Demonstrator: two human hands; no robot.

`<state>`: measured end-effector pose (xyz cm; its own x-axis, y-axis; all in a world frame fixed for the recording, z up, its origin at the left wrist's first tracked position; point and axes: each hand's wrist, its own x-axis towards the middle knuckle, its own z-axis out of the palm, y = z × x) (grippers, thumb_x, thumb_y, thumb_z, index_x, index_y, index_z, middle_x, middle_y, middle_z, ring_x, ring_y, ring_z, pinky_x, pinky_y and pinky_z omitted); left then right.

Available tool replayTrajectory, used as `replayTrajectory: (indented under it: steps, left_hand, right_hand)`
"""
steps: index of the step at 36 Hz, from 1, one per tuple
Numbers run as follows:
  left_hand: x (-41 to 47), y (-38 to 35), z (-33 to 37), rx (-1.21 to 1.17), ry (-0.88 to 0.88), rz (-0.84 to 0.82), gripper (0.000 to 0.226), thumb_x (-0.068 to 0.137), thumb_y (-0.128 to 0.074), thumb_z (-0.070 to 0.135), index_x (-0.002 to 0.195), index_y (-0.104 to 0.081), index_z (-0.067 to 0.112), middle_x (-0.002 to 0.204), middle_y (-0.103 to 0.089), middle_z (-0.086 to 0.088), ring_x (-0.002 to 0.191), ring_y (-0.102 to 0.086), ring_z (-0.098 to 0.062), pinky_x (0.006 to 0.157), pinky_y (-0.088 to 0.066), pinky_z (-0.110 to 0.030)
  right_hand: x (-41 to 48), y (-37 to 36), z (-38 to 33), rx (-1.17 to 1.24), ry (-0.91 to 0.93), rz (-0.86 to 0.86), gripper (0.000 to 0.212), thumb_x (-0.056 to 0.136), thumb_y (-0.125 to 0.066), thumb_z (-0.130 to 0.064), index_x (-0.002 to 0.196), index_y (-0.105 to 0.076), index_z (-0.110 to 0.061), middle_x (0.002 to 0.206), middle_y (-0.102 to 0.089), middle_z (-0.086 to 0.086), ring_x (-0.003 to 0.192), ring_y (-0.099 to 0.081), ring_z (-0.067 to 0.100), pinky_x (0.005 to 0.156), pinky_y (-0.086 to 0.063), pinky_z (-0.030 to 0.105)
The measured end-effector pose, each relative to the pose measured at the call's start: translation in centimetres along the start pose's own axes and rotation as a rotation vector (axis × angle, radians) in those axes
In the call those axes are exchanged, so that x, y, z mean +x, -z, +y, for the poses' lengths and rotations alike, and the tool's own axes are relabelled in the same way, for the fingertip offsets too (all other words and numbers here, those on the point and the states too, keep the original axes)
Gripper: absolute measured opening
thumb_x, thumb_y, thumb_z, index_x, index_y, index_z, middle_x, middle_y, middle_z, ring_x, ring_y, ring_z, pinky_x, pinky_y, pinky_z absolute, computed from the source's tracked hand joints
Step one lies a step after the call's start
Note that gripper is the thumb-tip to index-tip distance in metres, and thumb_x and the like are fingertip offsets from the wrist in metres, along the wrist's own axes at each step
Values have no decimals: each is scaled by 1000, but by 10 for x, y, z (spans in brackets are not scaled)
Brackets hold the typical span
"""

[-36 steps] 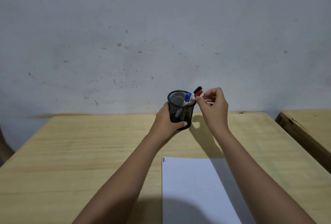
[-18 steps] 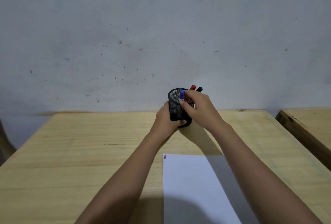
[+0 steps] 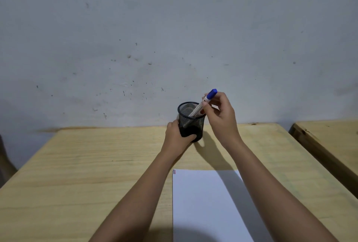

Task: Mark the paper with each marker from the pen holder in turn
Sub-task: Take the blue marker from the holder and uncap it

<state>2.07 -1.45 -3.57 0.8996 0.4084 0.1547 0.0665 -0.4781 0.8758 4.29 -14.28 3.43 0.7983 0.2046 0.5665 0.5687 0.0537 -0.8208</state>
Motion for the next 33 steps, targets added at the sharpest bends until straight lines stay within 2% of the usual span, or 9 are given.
replayTrajectory:
  steps: [4,8,9,14,17,22,28,31,33]
  left_hand:
    - [-5,4,-1,-104,90,13,51,59,-70,34,103,-59,11,110,-63,-14,99,-63,-27,89,-54,-44]
    - [-24,22,19,-265,104,7,17,81,-67,9,91,-55,12,91,-60,-4,80,-57,-13,61,-50,-12]
    - [-28,28,24,-272,73,6,15,84,-65,7,93,-56,13,89,-59,-1,76,-55,-11,58,-48,-11]
    - [-50,57,53,-266,-122,43,24,85,-64,12,109,-63,6,95,-66,-3,83,-60,-7,68,-46,-2]
    - [-71,70,73,-260,-221,9,18,87,-64,19,104,-66,15,101,-69,3,95,-64,-9,78,-48,-9]
    - [-107,81,87,-160,-305,-102,15,88,-62,20,102,-67,19,94,-68,12,88,-63,2,76,-46,-5]
    - [-139,81,81,-19,-348,-162,19,88,-62,16,106,-67,12,95,-66,4,84,-63,0,73,-47,-6]
    - [-143,78,79,-1,-354,-138,17,87,-64,16,103,-68,13,97,-69,-1,88,-66,-11,78,-49,-16]
    - [-146,78,79,-9,-355,-113,18,86,-65,15,103,-69,10,95,-71,-4,83,-65,-7,76,-50,-14]
  right_hand:
    - [-4,9,-23,60,86,66,18,88,-57,-2,94,-54,-19,97,-59,-5,88,-60,4,85,-51,23]
    - [-13,19,-42,19,188,90,23,87,-59,-6,94,-55,-27,101,-60,7,90,-61,4,86,-49,20]
    - [-17,22,-45,-3,204,91,20,87,-59,-7,96,-56,-25,101,-60,8,91,-61,6,86,-49,20]
    - [-39,32,-49,-187,236,52,14,86,-61,-6,98,-61,-13,92,-56,-2,85,-59,2,83,-51,21]
    - [-57,38,-43,-297,205,-43,14,85,-63,-7,97,-65,-14,90,-57,-2,84,-58,6,80,-51,22]
    - [-85,45,-34,-410,158,-158,17,83,-65,-5,98,-68,-12,85,-53,0,80,-54,4,75,-49,18]
    - [-102,51,-48,-530,176,-271,20,83,-65,-5,101,-68,-12,84,-51,-4,78,-52,-4,69,-36,5]
    - [-100,52,-54,-586,203,-329,18,84,-64,-7,101,-69,-13,89,-54,1,76,-52,2,72,-38,9]
    - [-101,51,-60,-612,222,-358,17,85,-64,-8,100,-68,-12,91,-54,2,79,-54,13,75,-45,21]
